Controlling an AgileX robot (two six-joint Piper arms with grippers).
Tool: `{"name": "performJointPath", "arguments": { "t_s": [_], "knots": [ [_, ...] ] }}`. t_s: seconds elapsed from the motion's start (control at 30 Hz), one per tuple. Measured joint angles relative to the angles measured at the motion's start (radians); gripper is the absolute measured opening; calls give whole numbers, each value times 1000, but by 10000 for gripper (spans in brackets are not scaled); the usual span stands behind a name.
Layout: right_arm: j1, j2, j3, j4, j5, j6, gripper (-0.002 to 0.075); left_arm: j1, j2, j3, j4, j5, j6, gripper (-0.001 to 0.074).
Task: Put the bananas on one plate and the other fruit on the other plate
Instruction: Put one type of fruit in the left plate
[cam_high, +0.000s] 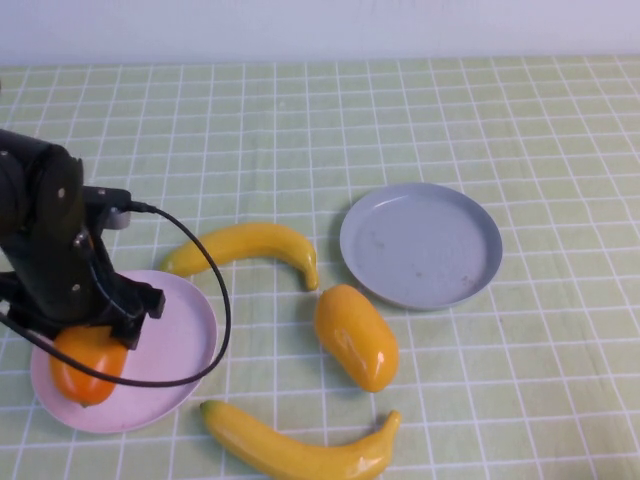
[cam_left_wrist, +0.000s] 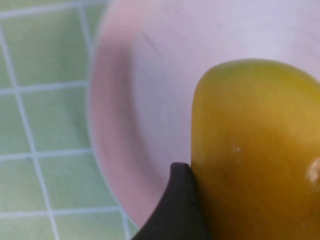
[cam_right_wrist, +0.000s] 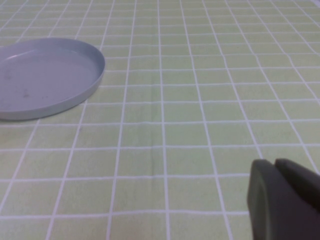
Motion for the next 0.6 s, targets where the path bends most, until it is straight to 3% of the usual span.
{"name": "performJointPath", "arguments": {
  "t_s": [0.3, 0.6],
  "knots": [
    [0, 0, 0, 0, 0, 0, -17, 41, 14, 2, 5, -54, 54, 546],
    [0, 0, 0, 0, 0, 0, -17, 41, 19, 1, 32, -61, 56, 649]
  ]
}}
